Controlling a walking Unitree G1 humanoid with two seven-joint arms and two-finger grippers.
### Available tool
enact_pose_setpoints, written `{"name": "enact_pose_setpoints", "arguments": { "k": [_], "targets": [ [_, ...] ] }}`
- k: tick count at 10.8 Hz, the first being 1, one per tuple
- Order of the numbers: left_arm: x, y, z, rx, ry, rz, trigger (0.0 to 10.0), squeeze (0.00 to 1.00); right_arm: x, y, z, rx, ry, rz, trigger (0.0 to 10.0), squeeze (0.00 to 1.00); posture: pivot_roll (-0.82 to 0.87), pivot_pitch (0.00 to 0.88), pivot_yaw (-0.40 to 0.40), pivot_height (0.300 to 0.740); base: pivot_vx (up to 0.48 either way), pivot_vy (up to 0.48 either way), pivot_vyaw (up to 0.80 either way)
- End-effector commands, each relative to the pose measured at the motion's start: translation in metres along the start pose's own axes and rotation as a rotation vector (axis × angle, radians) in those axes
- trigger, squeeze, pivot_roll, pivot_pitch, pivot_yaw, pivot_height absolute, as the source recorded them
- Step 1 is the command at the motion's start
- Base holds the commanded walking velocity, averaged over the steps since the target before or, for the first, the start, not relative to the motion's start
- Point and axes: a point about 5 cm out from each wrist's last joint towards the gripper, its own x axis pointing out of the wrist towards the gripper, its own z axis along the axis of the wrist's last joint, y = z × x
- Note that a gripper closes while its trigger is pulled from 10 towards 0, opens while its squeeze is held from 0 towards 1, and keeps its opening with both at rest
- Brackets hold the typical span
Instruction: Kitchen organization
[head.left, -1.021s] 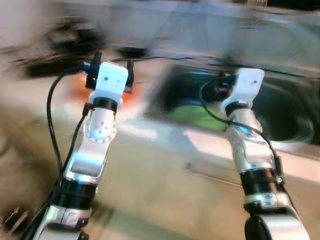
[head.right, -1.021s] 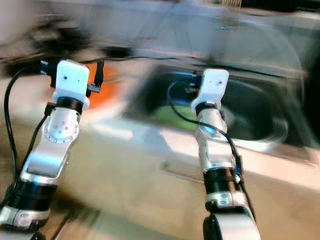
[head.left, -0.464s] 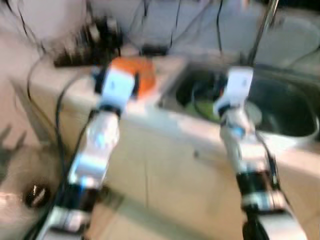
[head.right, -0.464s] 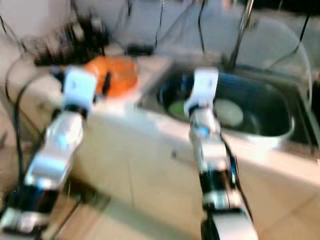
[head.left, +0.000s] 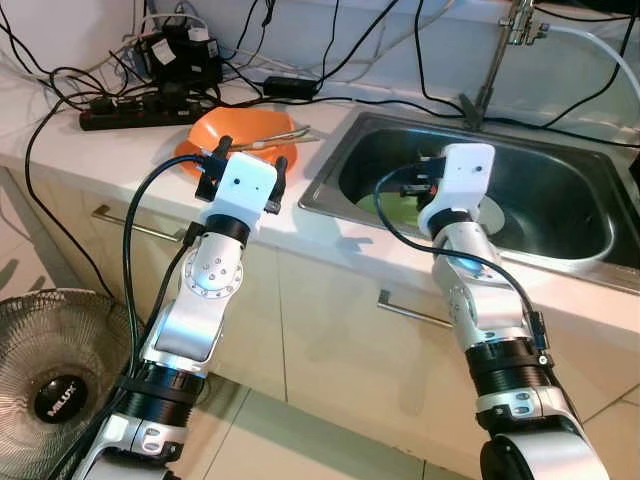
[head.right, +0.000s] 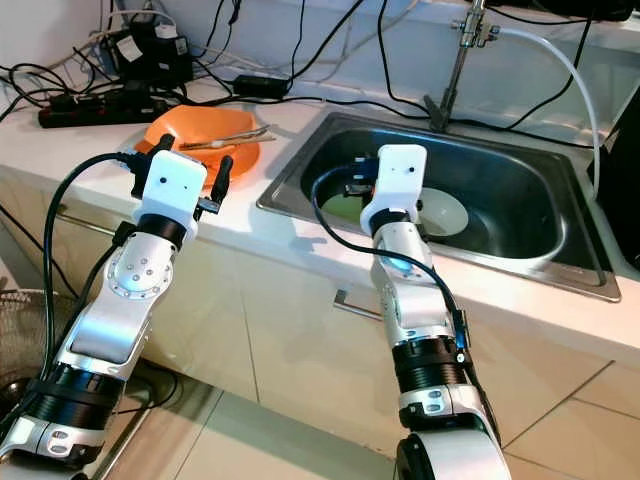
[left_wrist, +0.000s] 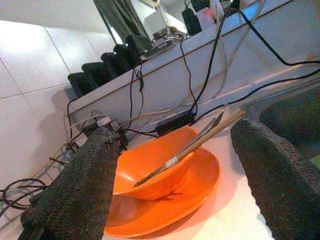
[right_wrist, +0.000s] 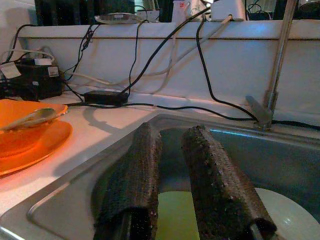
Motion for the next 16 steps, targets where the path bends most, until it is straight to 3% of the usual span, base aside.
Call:
{"name": "enact_pose_setpoints", "arguments": {
  "k": [1,16],
  "targets": [
    [0.0047,0.0022,0.0051,0.018,-0.022,0.007,10.0,0.0,-0.0007,-0.0006,-0.003,0.007,0.022,0.003,10.0,0.0,0.17,0.035,0.003,0.74,0.0,0.0,0.0],
    [0.0061,0.0054,0.0054,0.038,-0.012,0.054,10.0,0.0,-0.0023,0.0081,-0.0069,-0.021,0.037,0.052,10.0,0.0,0.17,0.028,0.003,0.74,0.017,0.0,0.08]
  ]
}}
